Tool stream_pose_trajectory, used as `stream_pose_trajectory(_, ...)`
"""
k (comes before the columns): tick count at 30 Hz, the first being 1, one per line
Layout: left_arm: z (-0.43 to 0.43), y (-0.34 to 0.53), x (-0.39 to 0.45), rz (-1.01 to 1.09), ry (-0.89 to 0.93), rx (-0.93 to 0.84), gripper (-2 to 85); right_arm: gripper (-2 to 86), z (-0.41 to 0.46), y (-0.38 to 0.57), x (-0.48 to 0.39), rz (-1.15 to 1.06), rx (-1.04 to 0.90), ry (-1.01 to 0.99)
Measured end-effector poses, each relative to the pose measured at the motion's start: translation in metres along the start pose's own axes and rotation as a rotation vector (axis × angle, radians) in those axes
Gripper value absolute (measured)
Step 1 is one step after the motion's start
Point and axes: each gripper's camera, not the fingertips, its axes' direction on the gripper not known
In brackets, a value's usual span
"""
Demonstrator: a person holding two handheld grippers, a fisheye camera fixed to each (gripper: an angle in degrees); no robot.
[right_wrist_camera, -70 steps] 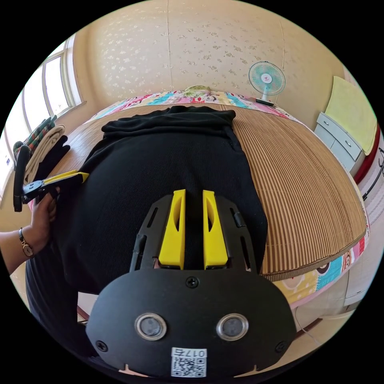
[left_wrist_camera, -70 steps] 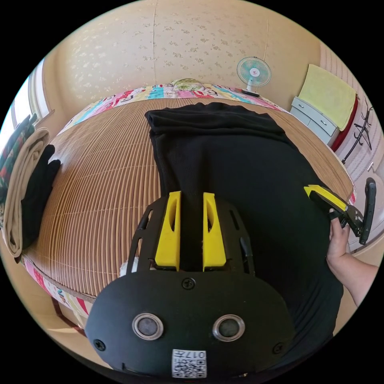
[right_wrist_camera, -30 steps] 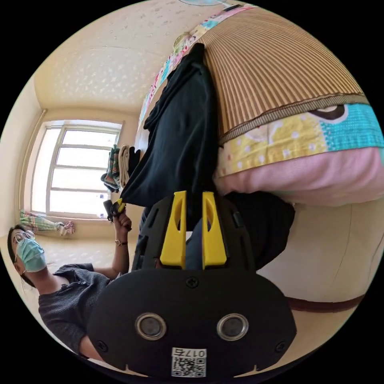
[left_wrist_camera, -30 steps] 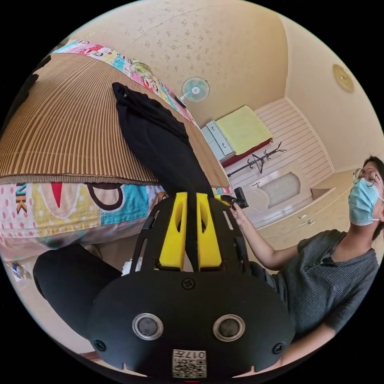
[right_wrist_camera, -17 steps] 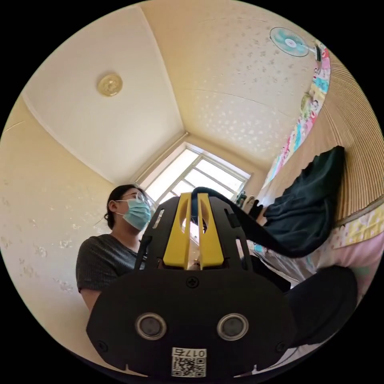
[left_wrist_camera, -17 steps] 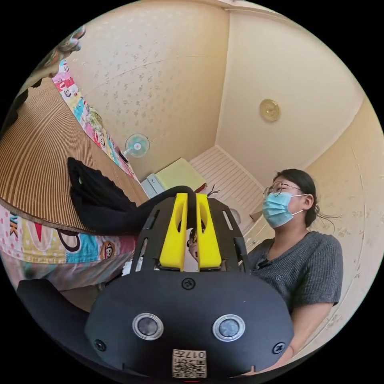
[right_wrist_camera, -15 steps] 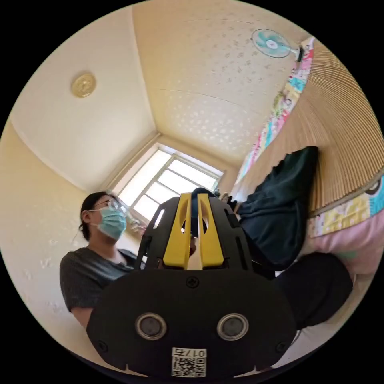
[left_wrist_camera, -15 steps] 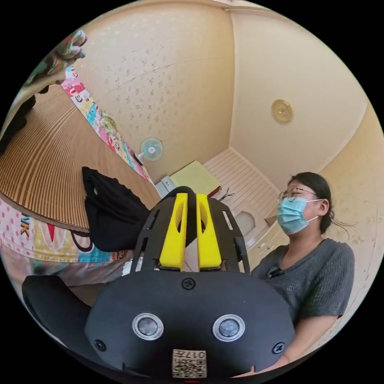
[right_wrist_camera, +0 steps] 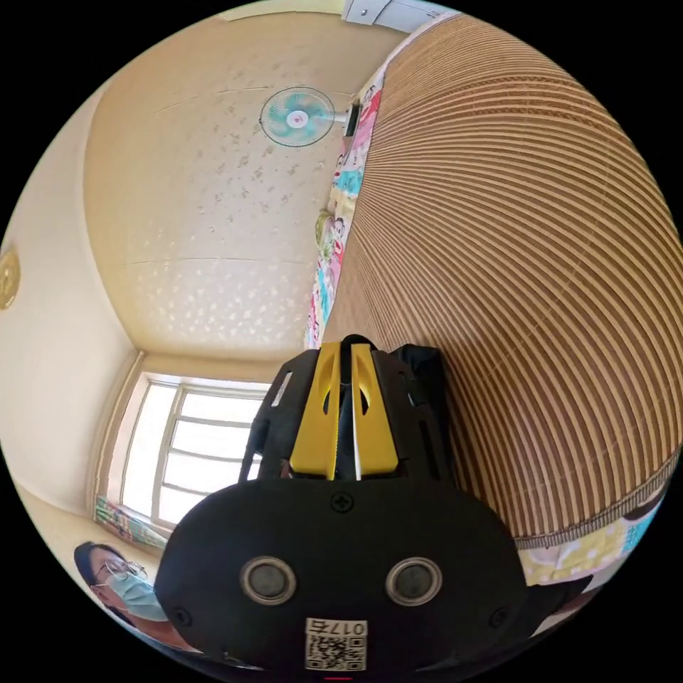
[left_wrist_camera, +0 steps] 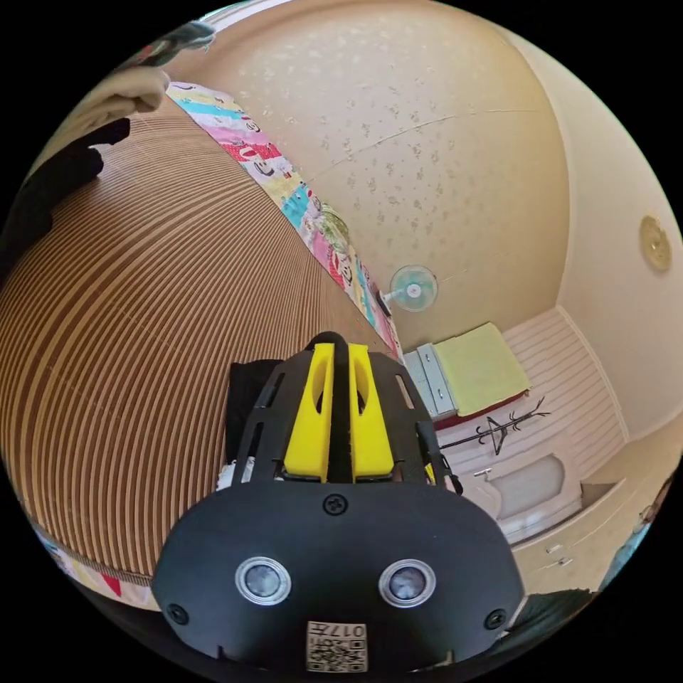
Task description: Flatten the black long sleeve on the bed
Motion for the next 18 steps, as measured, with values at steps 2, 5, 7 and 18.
stream_pose_trajectory(2, 0.034, -0.008, -0.027, -0.068, -0.032, -0.026, 4.1, 4.3, 0.017, -0.006, 0.018, 0.015, -0.025, 0.02)
stream_pose_trajectory(5, 0.058, -0.009, -0.048, -0.082, -0.02, -0.031, 4.7, 7.9, 0.04, -0.015, 0.026, -0.106, -0.072, -0.053)
stream_pose_trajectory(7, 0.065, -0.008, -0.053, -0.038, 0.026, -0.015, 5.5, 11.0, 0.043, -0.016, 0.026, -0.162, -0.018, -0.001)
stream_pose_trajectory(18, 0.007, 0.025, -0.07, 0.041, -0.085, 0.007, 13.8, 5.9, 0.129, 0.095, -0.057, -0.623, -0.246, 0.326)
